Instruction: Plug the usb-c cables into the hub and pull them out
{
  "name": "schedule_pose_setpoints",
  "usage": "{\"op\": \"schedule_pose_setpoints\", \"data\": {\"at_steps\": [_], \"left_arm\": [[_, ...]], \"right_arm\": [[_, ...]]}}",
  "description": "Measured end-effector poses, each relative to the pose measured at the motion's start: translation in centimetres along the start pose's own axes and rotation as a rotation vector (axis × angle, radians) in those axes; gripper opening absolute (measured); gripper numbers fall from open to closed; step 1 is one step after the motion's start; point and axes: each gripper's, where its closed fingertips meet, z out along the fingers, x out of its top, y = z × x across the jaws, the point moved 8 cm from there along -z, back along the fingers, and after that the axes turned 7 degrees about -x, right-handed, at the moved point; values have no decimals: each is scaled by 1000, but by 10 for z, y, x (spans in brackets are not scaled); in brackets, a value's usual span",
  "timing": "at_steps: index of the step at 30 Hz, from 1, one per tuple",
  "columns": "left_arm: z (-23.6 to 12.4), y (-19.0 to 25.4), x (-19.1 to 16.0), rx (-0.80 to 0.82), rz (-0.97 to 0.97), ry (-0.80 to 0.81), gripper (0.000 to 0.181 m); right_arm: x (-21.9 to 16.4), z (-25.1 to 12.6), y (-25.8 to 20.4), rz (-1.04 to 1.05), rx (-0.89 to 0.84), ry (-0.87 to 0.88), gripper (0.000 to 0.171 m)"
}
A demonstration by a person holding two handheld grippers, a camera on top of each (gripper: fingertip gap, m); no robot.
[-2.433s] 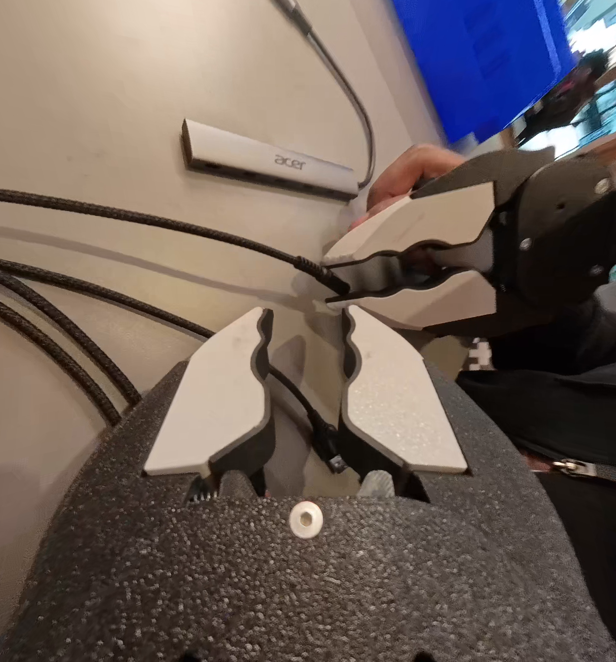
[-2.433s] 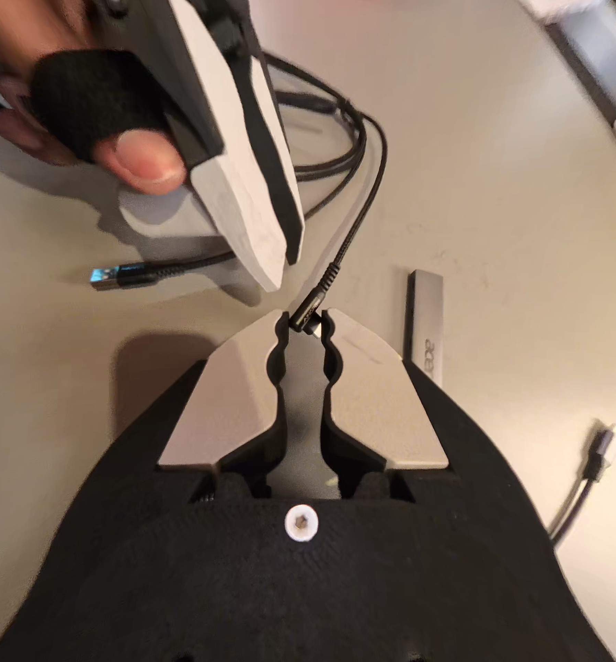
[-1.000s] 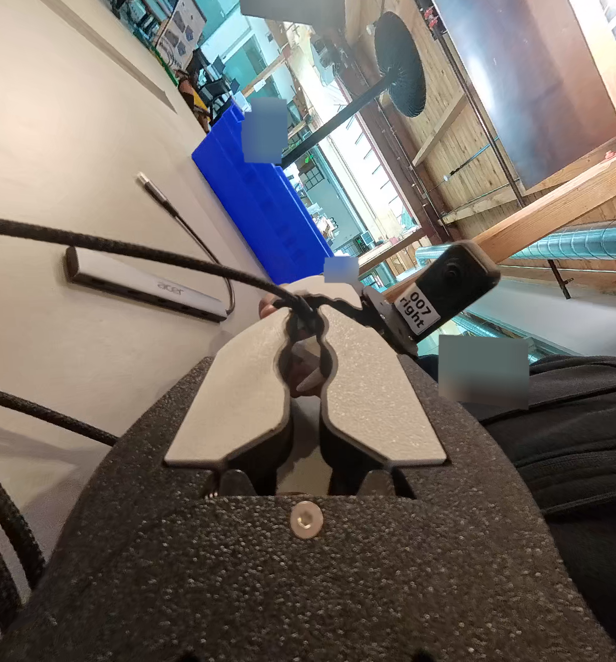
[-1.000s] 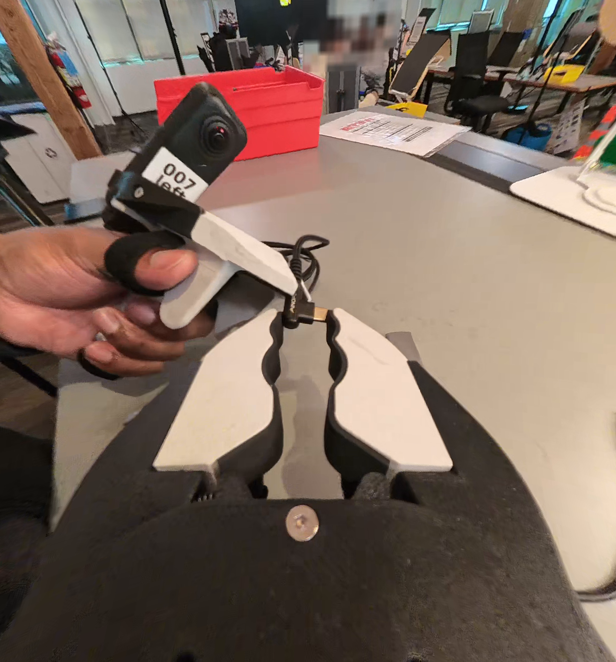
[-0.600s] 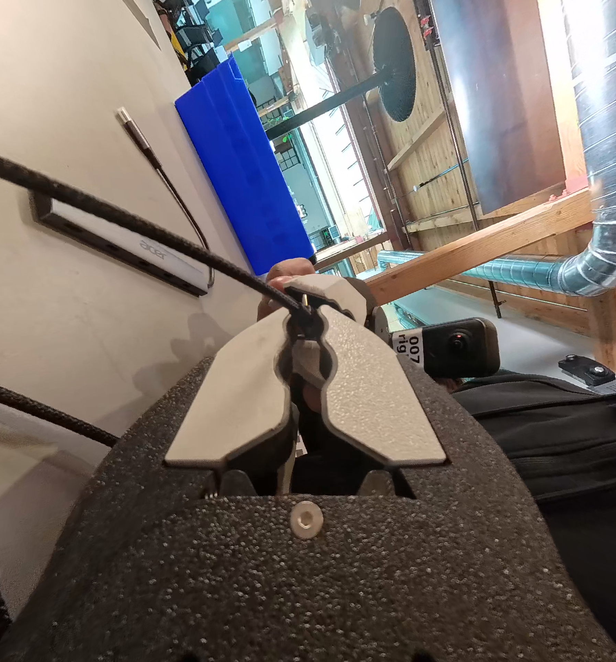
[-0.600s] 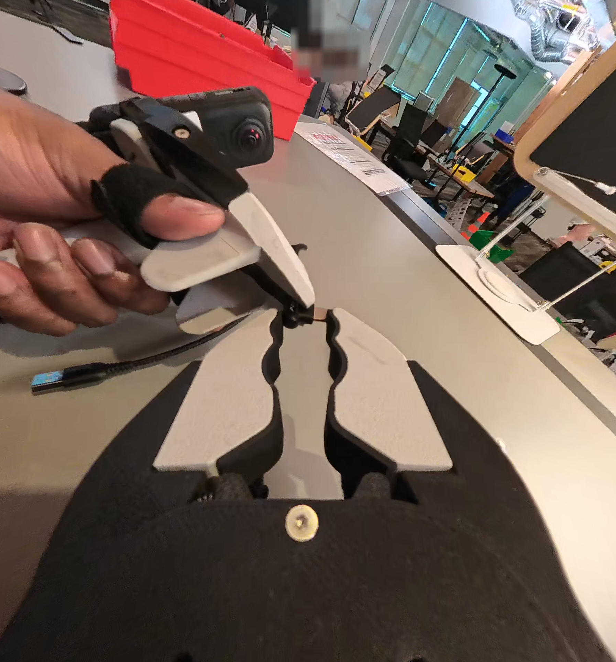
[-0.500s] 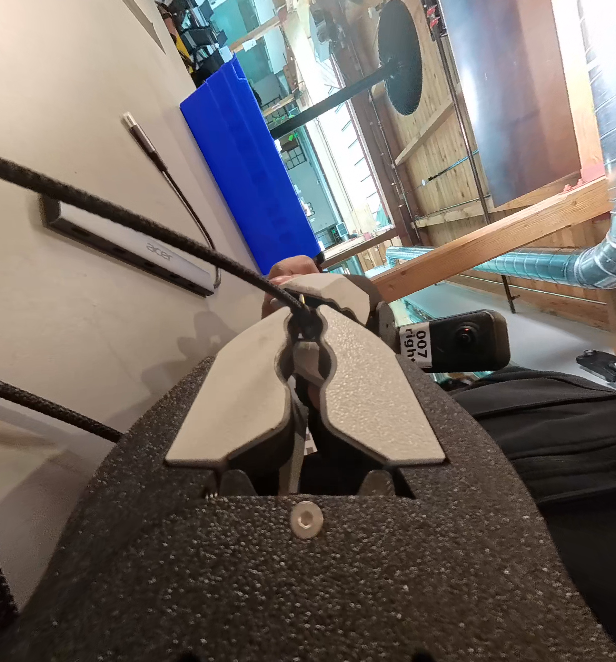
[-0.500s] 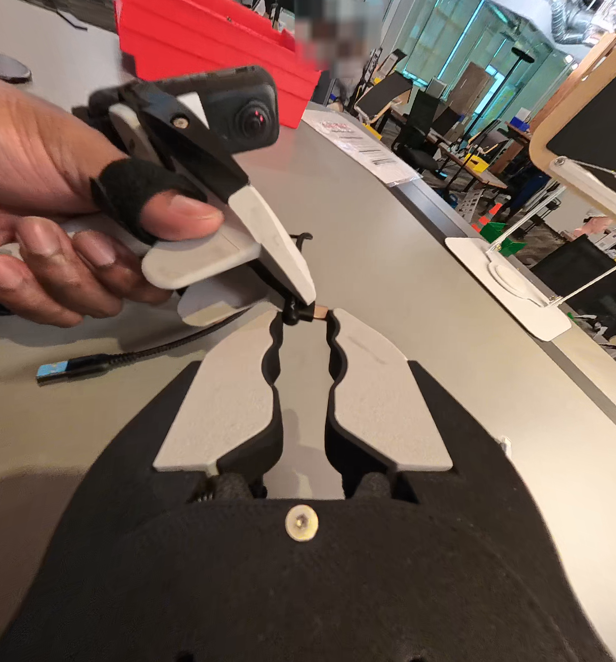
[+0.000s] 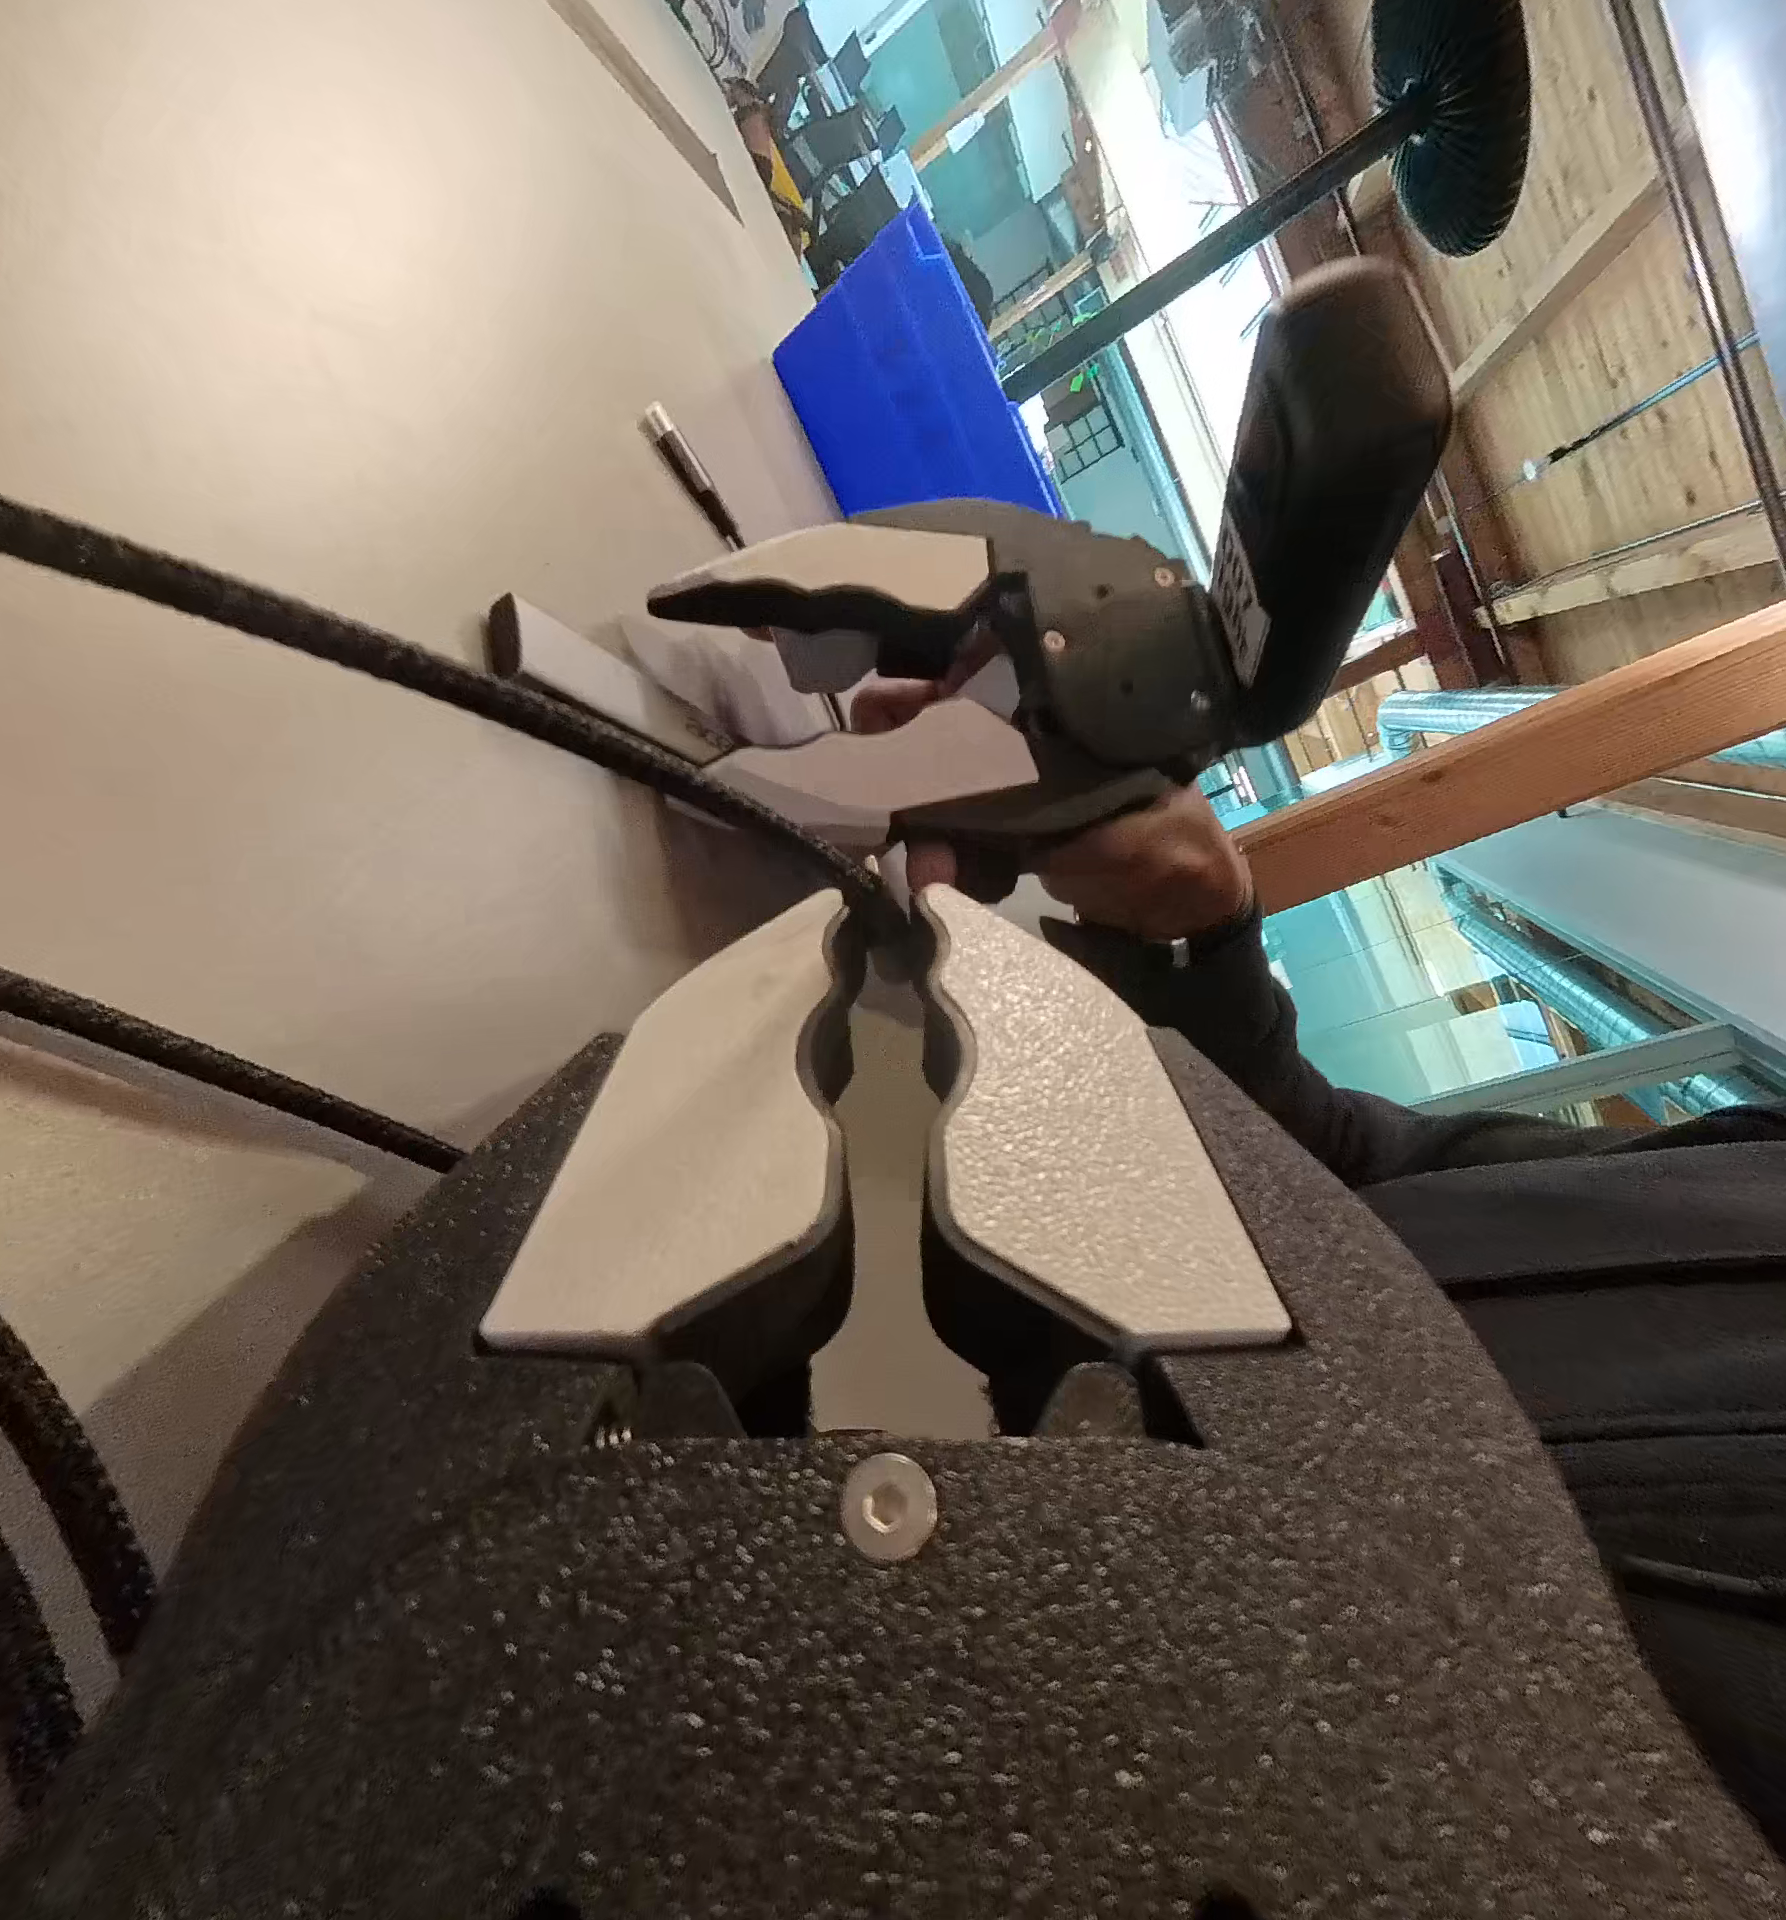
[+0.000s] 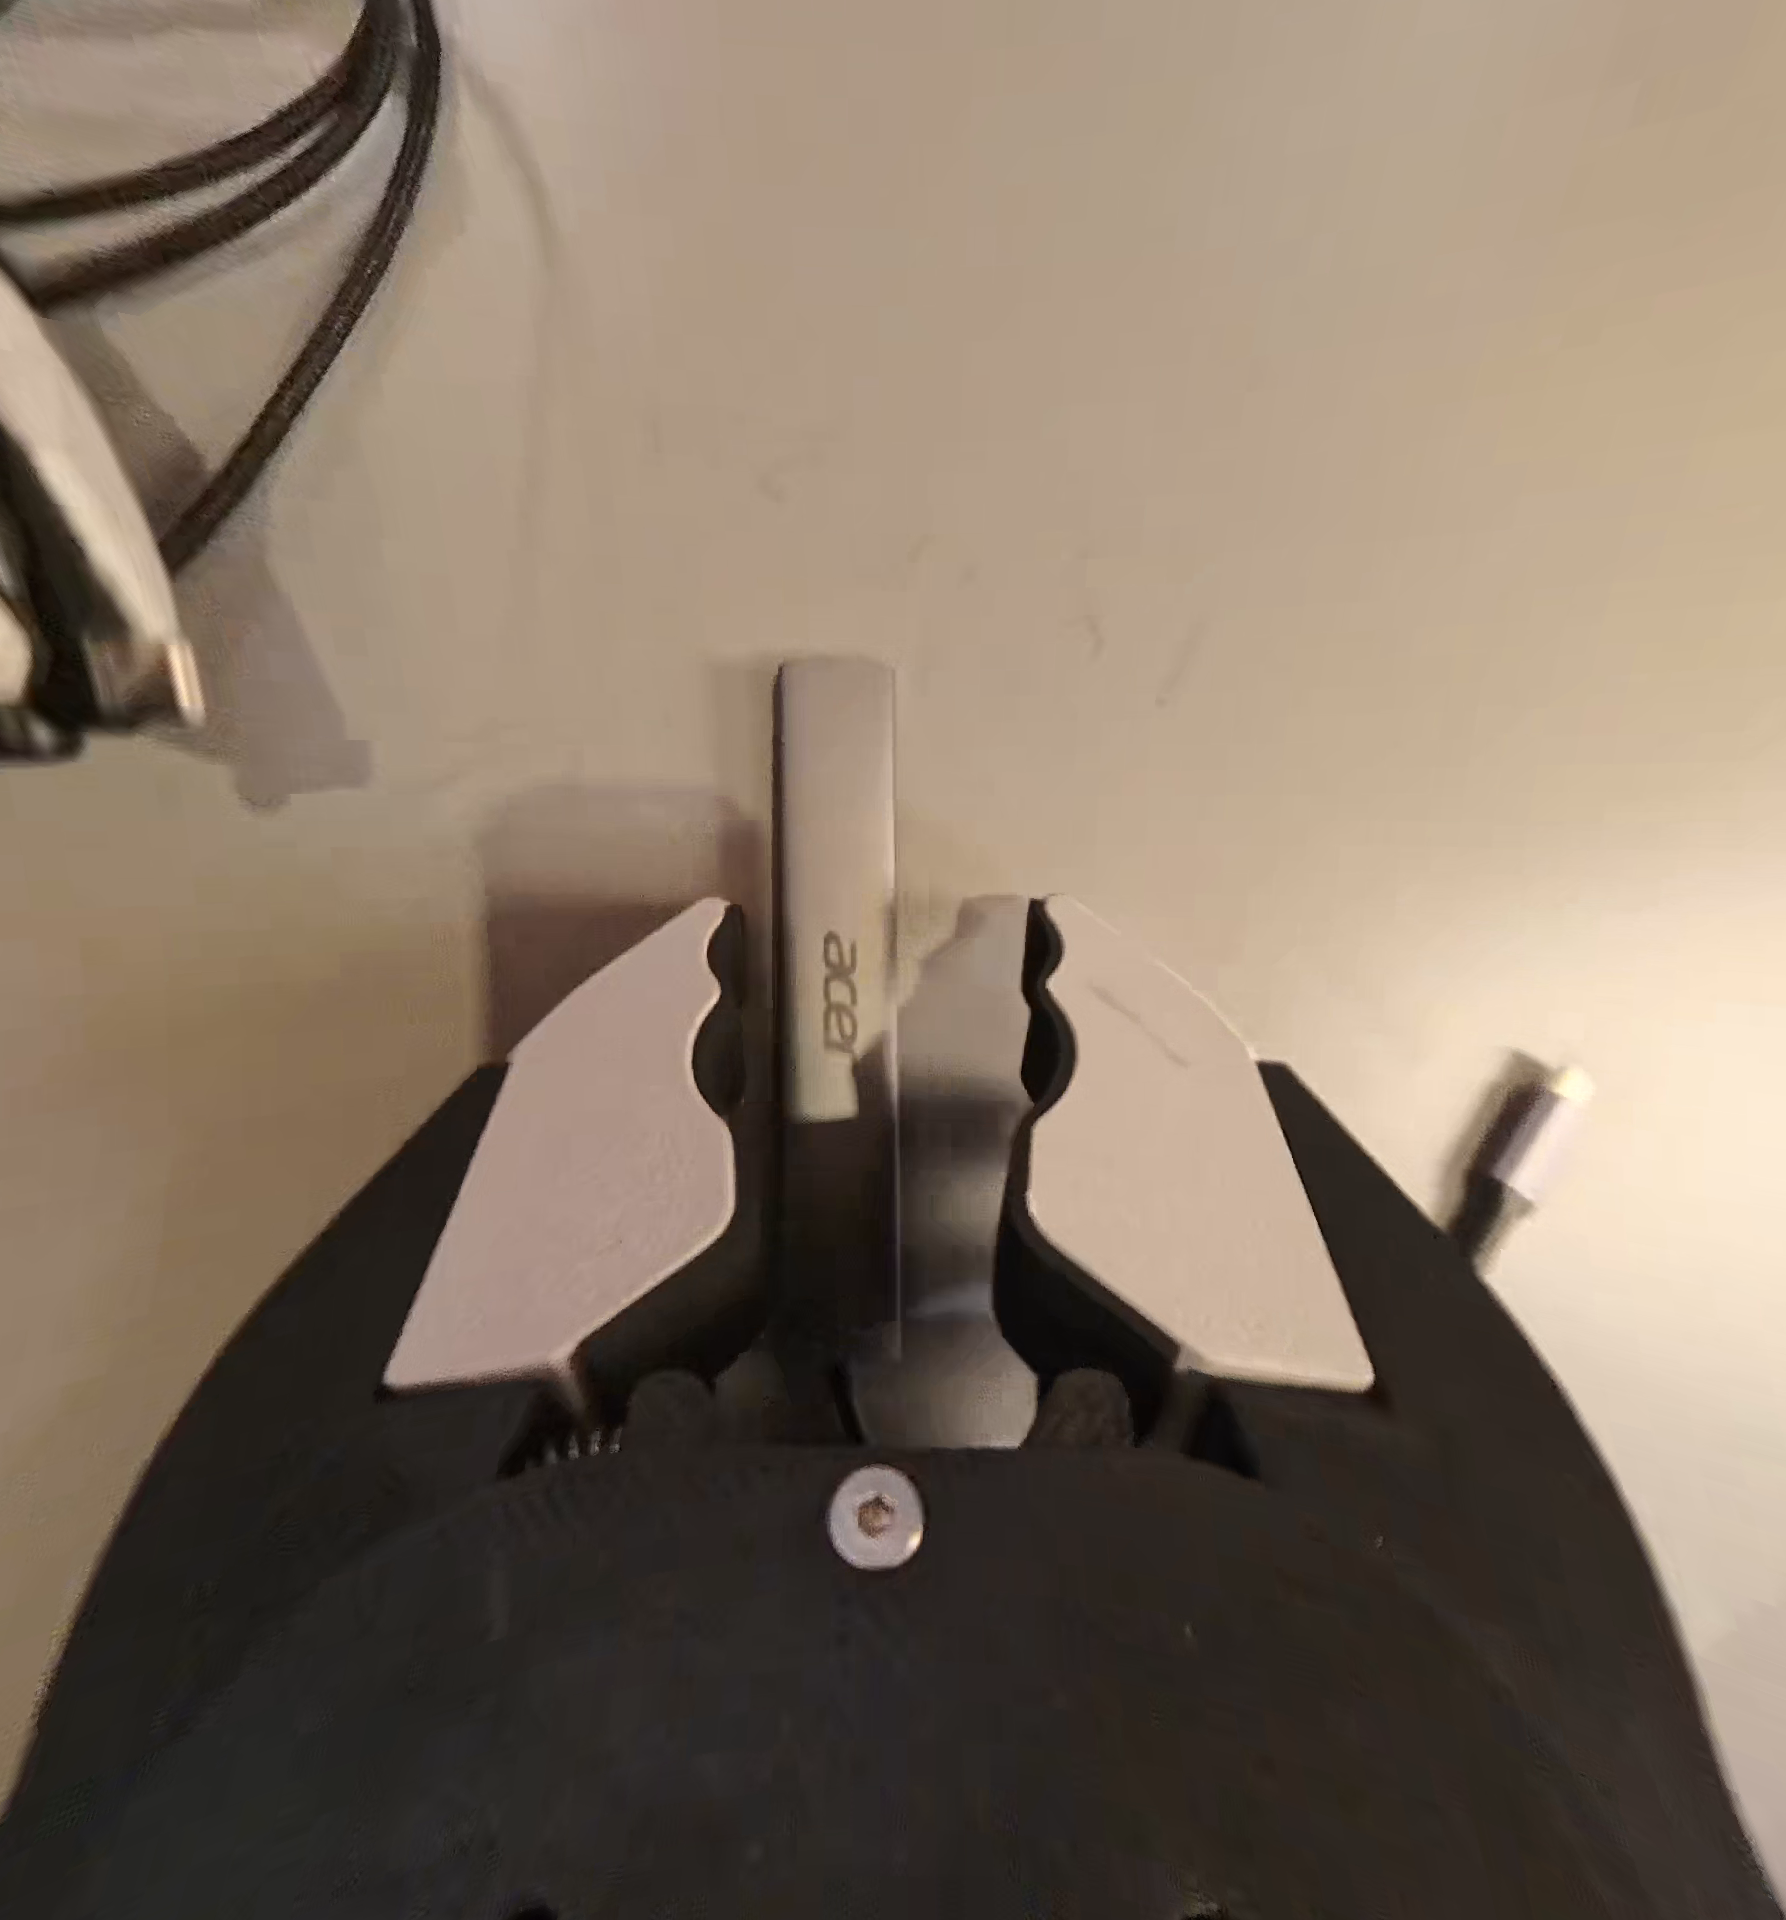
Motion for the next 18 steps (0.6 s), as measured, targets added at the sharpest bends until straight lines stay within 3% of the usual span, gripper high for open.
{"op": "schedule_pose_setpoints", "data": {"at_steps": [6, 18], "left_arm": [[-5, -5, 2, 55, 26, -14, 9], [-7, -11, 18, 66, 0, 0, 9]], "right_arm": [[18, 15, 1, 43, 106, -65, 22], [18, -6, -26, 164, 240, 207, 21]]}}
